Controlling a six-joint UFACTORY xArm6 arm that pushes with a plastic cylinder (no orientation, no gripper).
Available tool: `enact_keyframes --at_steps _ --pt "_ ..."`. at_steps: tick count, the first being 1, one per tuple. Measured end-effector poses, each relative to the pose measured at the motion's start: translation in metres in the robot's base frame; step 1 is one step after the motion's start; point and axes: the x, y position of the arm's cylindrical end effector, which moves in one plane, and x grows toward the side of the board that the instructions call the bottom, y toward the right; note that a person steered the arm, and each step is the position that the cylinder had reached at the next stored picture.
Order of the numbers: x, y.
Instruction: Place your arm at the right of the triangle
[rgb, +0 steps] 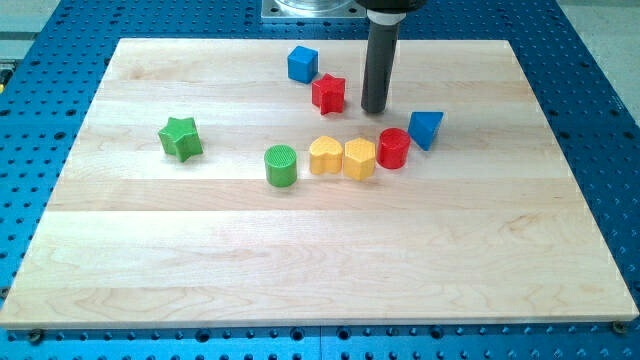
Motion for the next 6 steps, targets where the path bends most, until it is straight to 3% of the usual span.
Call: enact_keyframes --at_steps 2,4,5,6 --pt "0.028 -0.072" --pt "0.006 0.041" --pt "0.010 0.139" --pt "0.044 0.163"
